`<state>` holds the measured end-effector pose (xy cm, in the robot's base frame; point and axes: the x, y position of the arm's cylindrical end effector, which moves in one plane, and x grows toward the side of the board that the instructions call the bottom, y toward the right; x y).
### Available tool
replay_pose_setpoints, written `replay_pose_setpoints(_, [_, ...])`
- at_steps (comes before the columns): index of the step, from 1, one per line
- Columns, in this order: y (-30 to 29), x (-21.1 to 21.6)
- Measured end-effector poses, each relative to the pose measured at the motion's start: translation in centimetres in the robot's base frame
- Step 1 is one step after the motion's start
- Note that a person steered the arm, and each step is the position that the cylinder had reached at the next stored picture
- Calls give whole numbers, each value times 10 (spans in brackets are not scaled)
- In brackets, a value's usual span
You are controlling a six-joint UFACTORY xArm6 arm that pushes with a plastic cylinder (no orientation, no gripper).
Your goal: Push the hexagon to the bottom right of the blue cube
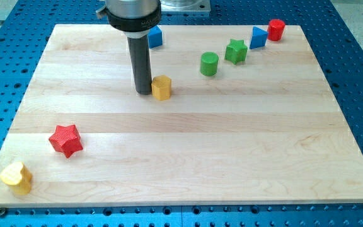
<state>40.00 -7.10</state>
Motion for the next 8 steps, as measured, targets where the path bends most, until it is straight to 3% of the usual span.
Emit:
replay_pose_setpoints(4, [5,21])
replay_pose_setpoints(6, [63,16])
replay_pose_setpoints(7, [32,17])
replay_pose_setpoints(8, [93,32])
